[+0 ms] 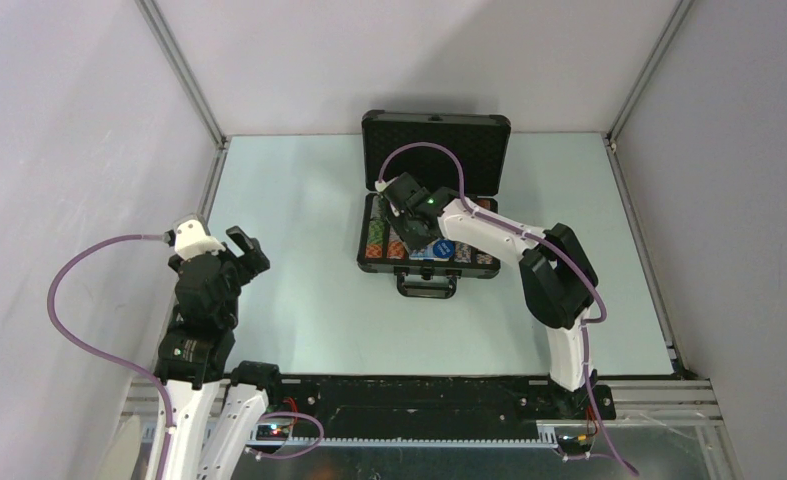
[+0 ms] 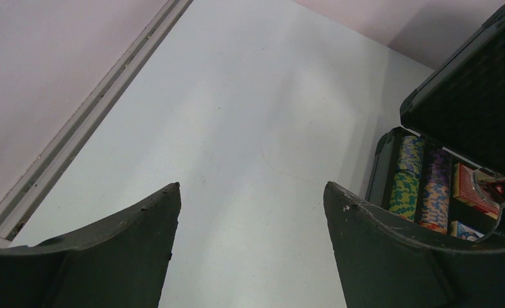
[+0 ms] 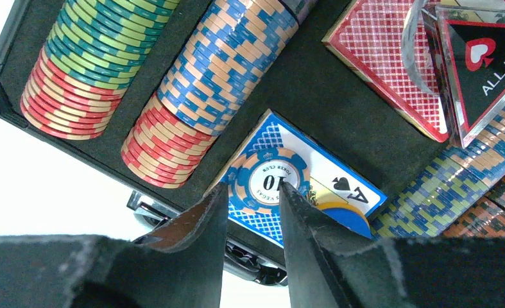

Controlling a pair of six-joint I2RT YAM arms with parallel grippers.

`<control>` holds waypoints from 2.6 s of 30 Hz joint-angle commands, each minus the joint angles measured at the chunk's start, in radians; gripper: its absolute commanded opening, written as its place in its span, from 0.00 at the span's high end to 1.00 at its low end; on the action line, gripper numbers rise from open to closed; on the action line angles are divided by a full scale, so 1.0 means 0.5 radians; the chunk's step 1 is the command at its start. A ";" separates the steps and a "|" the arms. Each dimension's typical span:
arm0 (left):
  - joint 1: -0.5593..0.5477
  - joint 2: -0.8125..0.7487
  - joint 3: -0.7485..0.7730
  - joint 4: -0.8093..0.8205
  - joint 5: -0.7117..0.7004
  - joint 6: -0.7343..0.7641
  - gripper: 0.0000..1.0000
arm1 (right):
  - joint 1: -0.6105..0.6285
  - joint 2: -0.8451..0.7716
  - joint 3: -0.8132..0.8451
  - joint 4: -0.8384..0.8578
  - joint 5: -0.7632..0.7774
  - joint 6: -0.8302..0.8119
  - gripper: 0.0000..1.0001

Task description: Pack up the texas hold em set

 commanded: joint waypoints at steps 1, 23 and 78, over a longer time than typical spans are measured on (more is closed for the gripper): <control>0.010 0.001 -0.001 0.049 0.007 0.037 0.13 | 0.006 0.005 0.071 -0.044 0.010 0.002 0.63; 0.010 0.005 -0.002 0.049 0.007 0.036 0.13 | 0.015 -0.042 0.125 0.025 0.100 0.006 0.21; 0.009 -0.005 -0.004 0.048 0.008 0.037 0.13 | 0.074 0.150 0.252 -0.165 0.085 0.089 0.55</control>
